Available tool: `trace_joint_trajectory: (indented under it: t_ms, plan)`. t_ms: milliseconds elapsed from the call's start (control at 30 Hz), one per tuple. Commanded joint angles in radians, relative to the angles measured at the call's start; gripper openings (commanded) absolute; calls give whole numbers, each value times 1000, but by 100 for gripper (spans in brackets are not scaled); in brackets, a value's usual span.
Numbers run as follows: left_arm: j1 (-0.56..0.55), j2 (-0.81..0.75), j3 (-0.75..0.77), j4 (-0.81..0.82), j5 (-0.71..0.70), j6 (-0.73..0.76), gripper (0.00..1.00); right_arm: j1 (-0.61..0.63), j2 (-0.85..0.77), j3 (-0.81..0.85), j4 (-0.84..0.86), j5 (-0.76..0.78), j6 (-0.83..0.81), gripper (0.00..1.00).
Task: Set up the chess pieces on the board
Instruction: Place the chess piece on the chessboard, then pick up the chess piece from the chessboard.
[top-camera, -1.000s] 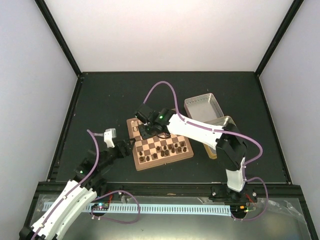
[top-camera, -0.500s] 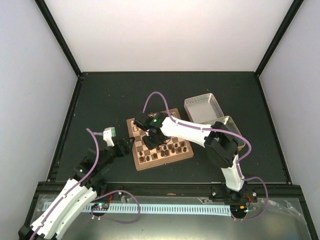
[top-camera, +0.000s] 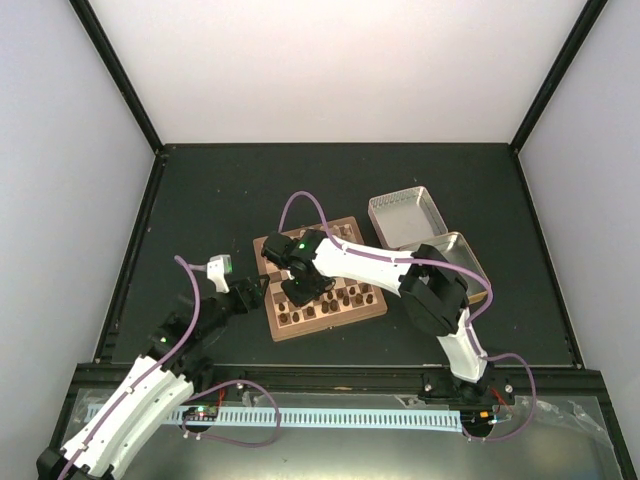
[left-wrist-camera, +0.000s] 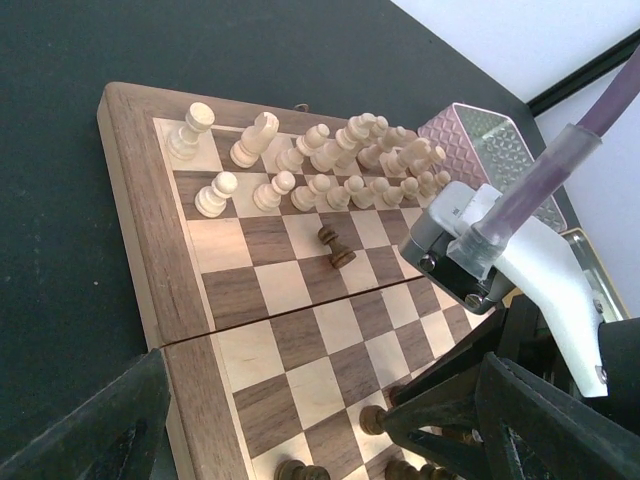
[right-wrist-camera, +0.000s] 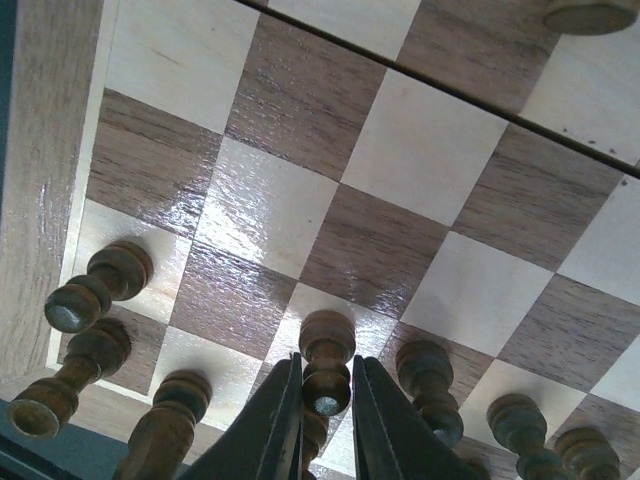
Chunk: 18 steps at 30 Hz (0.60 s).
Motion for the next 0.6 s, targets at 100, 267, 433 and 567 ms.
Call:
trace_joint_trajectory:
  t_ms: [100,267,433,567]
  plan:
    - [10,8,41,-1,-23,23,86,3,0,40,-27,-15,-12,19]
    - [10,9,47,-5,-27,25,86,2,-24,55,9,8,10,28]
    - [10,3,58,-30,-41,28,86,-39,-65,15,94,76,59,31]
    - [10,-2,60,-38,-51,27,86,-79,-73,-13,178,118,59,36]
